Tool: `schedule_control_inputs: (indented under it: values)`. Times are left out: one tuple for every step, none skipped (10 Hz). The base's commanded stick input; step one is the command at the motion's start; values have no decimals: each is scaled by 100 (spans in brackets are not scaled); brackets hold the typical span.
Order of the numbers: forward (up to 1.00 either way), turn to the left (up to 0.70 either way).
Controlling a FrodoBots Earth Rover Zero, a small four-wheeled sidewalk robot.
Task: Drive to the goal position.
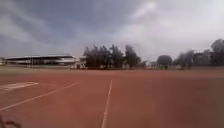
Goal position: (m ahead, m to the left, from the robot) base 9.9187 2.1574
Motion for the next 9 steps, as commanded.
schedule_control_inputs:
  values:
    - [70,0]
    - [70,0]
    - [70,0]
    - [70,0]
    - [70,0]
    - [70,0]
    - [70,0]
    - [70,0]
    - [70,0]
